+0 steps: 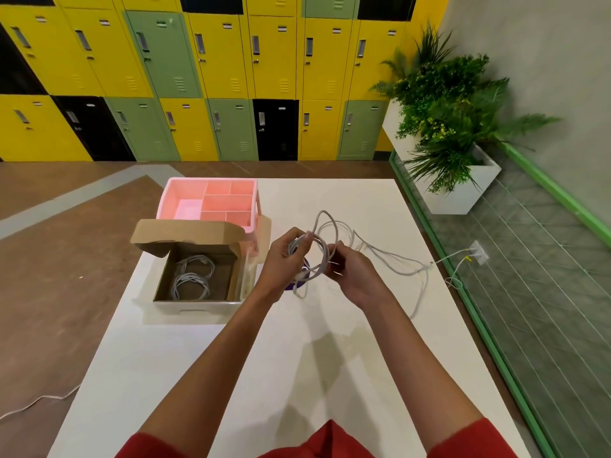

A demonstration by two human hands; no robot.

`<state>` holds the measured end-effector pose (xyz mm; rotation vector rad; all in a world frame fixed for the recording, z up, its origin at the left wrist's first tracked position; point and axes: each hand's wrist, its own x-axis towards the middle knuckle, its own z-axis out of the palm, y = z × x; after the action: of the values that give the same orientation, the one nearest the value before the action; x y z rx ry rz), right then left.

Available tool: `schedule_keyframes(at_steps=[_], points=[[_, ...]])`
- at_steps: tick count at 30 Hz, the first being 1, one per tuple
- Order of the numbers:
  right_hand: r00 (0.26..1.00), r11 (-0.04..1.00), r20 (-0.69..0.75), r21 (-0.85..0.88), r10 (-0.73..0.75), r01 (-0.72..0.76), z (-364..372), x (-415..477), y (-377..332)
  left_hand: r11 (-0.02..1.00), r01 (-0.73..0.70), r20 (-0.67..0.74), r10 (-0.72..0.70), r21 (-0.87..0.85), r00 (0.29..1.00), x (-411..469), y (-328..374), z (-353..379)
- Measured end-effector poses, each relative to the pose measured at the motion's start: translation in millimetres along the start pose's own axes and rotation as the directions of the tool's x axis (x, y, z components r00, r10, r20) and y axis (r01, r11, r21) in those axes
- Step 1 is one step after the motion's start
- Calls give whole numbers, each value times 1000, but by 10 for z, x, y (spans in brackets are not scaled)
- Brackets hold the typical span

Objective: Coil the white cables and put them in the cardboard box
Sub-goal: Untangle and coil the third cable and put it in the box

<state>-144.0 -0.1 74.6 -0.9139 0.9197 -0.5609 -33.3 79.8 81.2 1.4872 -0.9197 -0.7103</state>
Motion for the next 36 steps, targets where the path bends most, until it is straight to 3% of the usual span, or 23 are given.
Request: schedule_keyframes(at_steps=[7, 13, 16, 21, 26, 32, 36], points=[[998, 926, 55, -377, 2, 19, 17, -78, -23, 990, 87, 84, -77, -115, 993, 15, -83, 0], [998, 924, 53, -378, -37, 55, 53, -85, 29, 996, 46, 9, -45, -80, 999, 28, -138, -37], [992, 929, 123, -367, 3, 42, 82, -111, 12, 996, 39, -13, -40, -76, 999, 54, -169, -76], [962, 912, 270, -385, -35, 141, 126, -124, -12, 993, 56, -42, -60, -108, 997, 73, -171, -34], [967, 777, 243, -595, -71, 206, 115, -130, -80, 993, 52, -112, -64, -110, 992, 91, -193, -88], [974, 670, 169, -707, -150, 226, 98, -123, -207, 993, 86, -213, -101, -80, 972, 154, -298, -145], [967, 550, 234, -798, -96, 248, 87, -121, -277, 990, 114, -256, -130, -78, 958, 173, -379, -194]])
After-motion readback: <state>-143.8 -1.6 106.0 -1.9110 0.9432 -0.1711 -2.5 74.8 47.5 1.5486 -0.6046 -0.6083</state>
